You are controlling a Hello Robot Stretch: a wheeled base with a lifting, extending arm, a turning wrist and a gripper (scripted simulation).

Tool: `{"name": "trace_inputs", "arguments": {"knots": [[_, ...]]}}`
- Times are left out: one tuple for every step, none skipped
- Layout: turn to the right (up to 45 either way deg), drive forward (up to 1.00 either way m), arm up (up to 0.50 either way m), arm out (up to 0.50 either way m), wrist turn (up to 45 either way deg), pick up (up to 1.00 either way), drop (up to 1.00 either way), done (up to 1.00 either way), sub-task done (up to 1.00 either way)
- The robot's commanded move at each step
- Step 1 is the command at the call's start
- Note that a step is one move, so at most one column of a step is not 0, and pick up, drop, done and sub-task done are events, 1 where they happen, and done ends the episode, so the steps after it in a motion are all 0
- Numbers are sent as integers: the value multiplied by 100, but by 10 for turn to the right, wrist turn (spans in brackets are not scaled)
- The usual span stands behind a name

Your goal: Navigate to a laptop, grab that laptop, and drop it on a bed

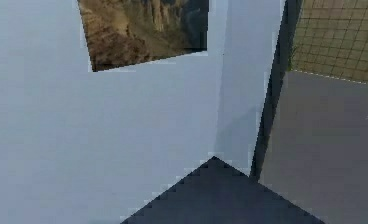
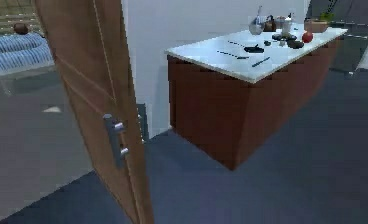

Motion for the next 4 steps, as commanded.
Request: {"name": "trace_inputs", "arguments": {"knots": [[0,50,0,0,0,0,0,0,0],[450,0,0,0,0,0,0,0,0],[60,0,0,0,0,0,0,0,0],[0,100,0,0,0,0,0,0,0]]}}
